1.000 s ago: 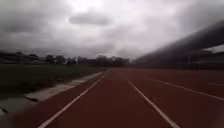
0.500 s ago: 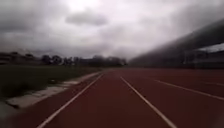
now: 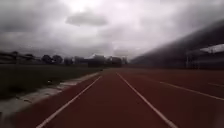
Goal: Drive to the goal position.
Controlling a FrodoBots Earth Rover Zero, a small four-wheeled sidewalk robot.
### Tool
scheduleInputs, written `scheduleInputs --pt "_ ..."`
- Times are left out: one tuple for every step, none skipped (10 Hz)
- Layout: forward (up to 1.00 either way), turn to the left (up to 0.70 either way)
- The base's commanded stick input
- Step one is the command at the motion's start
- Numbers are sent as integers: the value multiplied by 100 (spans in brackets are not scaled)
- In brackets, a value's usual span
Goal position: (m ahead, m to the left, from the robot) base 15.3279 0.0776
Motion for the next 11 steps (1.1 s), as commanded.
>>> scheduleInputs --pt "70 0" --pt "70 0" --pt "70 0" --pt "70 0" --pt "70 0" --pt "70 0" --pt "70 0" --pt "70 0" --pt "70 0" --pt "70 0" --pt "70 0"
